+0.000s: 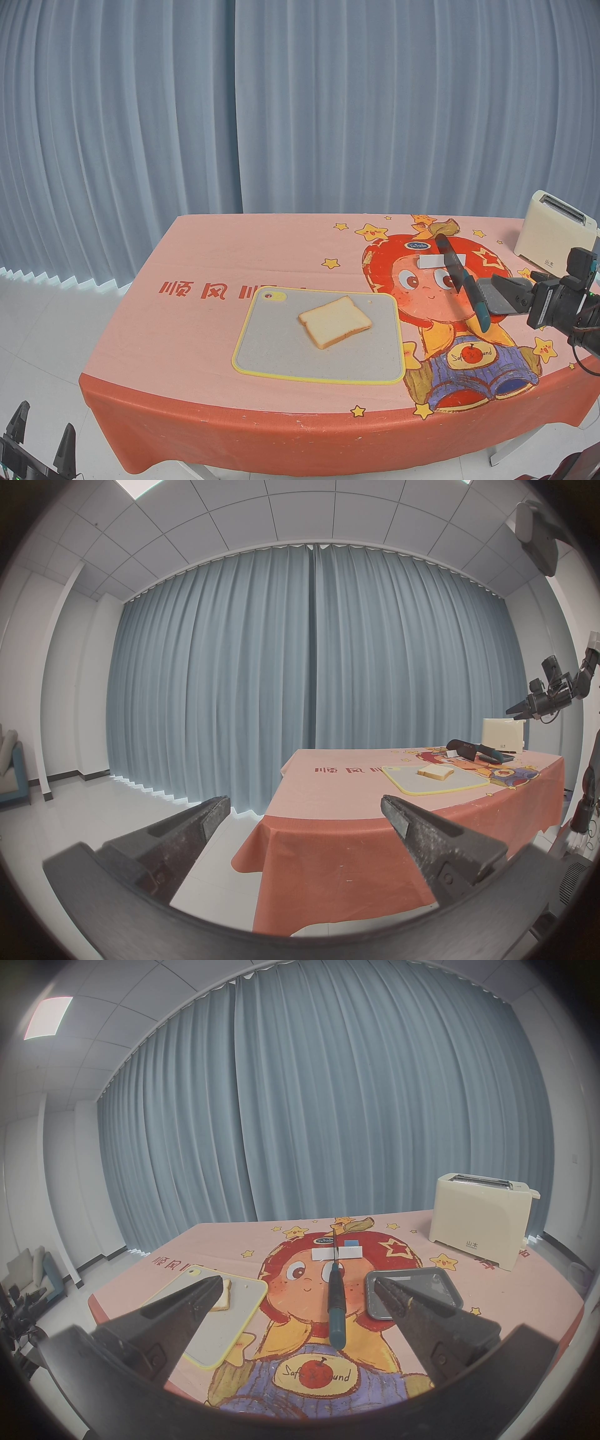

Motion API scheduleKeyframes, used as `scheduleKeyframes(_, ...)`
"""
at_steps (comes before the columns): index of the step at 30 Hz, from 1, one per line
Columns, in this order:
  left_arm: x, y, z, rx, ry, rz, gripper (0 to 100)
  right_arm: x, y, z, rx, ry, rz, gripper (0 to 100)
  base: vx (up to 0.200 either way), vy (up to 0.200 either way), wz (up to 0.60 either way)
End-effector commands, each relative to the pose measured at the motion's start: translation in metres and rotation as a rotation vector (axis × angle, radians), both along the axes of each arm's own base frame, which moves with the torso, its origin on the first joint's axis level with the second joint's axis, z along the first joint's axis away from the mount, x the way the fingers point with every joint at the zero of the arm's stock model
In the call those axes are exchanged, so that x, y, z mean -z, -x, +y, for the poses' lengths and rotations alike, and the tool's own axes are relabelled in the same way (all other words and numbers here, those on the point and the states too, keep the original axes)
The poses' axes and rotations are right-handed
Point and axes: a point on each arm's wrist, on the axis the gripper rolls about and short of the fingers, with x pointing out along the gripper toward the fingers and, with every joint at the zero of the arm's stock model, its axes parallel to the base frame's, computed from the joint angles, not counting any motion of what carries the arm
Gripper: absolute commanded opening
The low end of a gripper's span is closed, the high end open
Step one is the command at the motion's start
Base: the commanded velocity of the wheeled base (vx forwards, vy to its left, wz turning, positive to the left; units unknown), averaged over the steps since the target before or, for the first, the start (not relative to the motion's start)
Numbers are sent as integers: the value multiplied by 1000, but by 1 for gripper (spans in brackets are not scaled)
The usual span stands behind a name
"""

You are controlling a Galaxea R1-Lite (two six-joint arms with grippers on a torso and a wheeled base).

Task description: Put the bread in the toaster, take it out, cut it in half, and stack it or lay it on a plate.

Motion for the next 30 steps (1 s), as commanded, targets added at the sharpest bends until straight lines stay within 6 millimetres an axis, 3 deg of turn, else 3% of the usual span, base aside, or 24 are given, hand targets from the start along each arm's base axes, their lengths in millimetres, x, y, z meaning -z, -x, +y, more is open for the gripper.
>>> scheduleKeyframes(1, 5, -1, 0, 0, 0, 18, 100, 0, -1, 0, 2, 1, 3, 100, 0, 0, 0)
scheduleKeyframes(30, 5, -1, 0, 0, 0, 18, 100, 12, -15, 9, -3, 30, 61, 100, 0, 0, 0)
